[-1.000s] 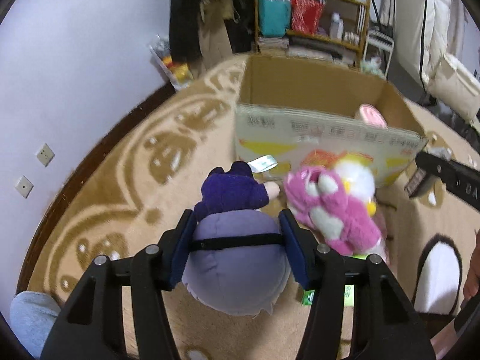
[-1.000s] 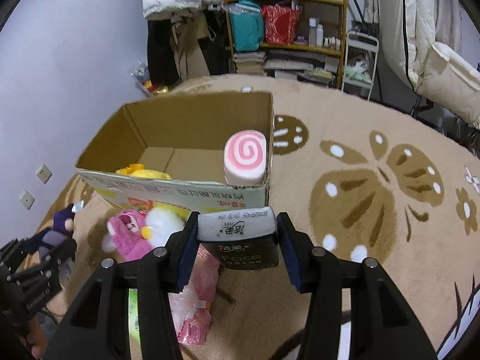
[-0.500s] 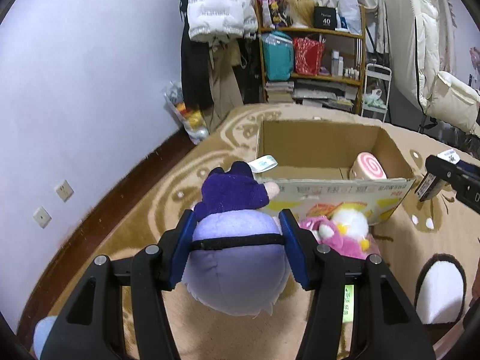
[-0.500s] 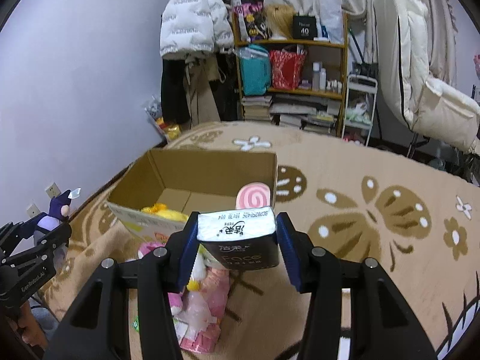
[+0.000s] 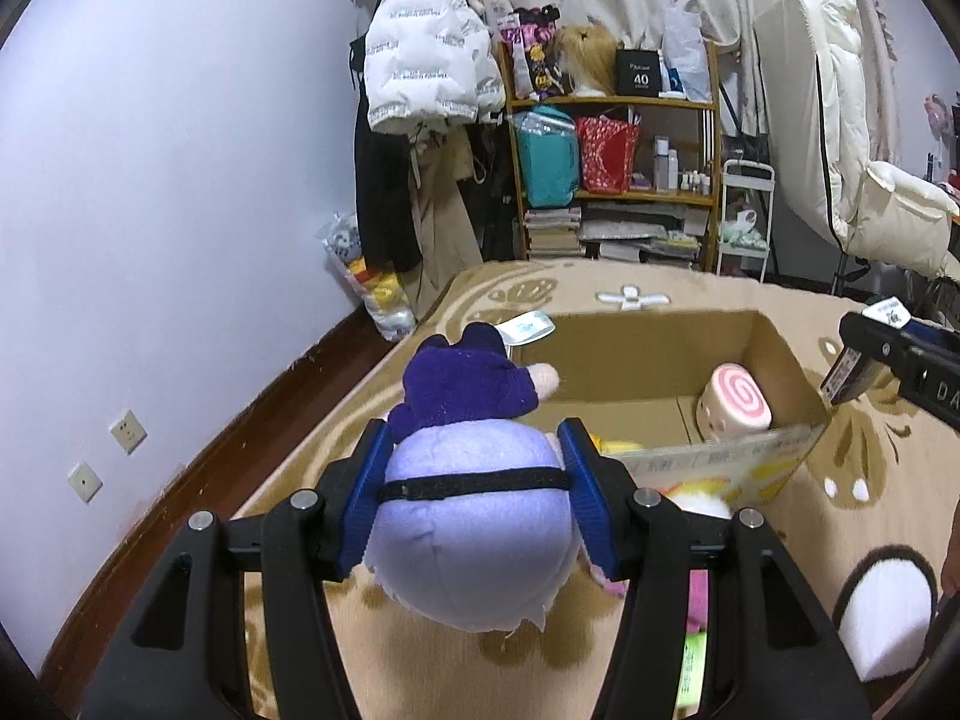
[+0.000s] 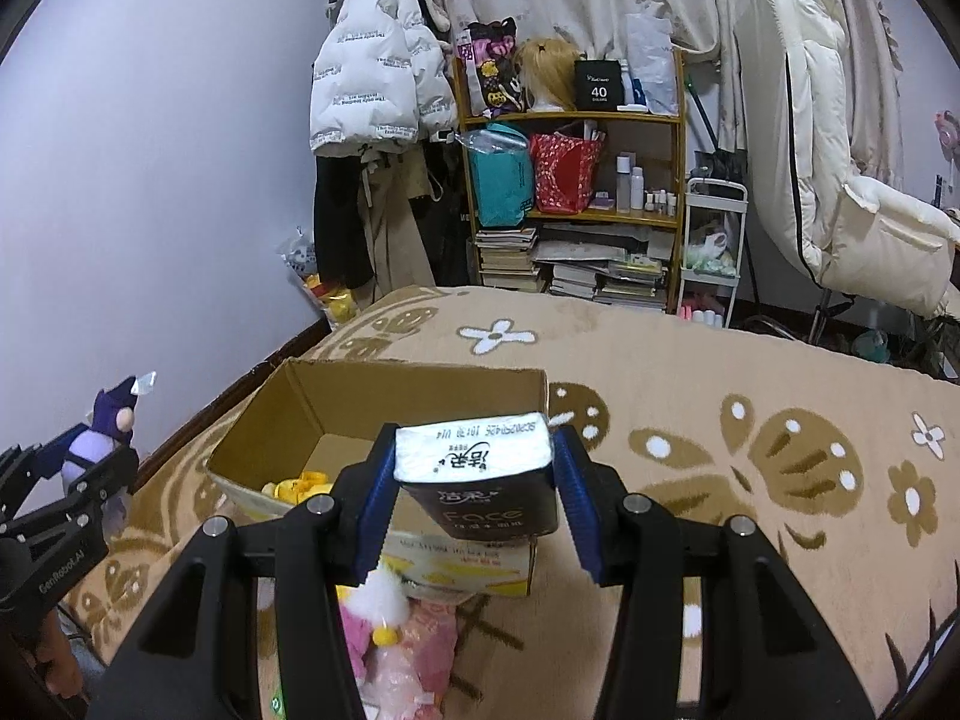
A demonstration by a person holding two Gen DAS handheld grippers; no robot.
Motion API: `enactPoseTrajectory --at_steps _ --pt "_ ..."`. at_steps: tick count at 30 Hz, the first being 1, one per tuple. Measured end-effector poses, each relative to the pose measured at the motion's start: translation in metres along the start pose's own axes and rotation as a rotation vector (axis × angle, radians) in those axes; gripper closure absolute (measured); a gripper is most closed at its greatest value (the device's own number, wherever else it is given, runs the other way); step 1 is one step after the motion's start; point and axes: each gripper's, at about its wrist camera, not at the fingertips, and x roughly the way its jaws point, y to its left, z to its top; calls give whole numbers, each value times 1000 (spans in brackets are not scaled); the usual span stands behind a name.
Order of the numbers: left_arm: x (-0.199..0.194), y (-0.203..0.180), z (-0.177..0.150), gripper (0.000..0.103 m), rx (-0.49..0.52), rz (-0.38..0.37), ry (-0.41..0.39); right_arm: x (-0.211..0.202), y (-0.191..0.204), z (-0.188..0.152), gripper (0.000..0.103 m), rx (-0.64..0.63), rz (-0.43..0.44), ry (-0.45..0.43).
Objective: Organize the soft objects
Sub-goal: 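Lower the purple plush into the box with the left gripper while the right drops the black packet in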
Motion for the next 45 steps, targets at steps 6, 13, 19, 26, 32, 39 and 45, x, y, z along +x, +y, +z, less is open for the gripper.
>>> enactPoseTrajectory --at_steps 6,13,19,26,32,39,45 --pt "10 -9 21 47 32 16 -68 12 4 9 50 -15 2 -14" --pt "29 -8 31 47 18 3 -65 30 8 19 50 -34 13 -20" --pt "45 -14 41 47 52 -6 -68 42 9 24 50 -50 18 -17" --pt "61 -23 53 47 77 -23 -76 57 -2 30 50 2 79 -6" --pt "76 -29 51 47 71 -73 -33 73 -11 25 50 54 125 34" --pt "93 -35 41 47 55 -138 26 87 -9 14 50 50 131 79" --pt "99 -44 36 46 75 -151 54 94 -9 10 50 34 105 103"
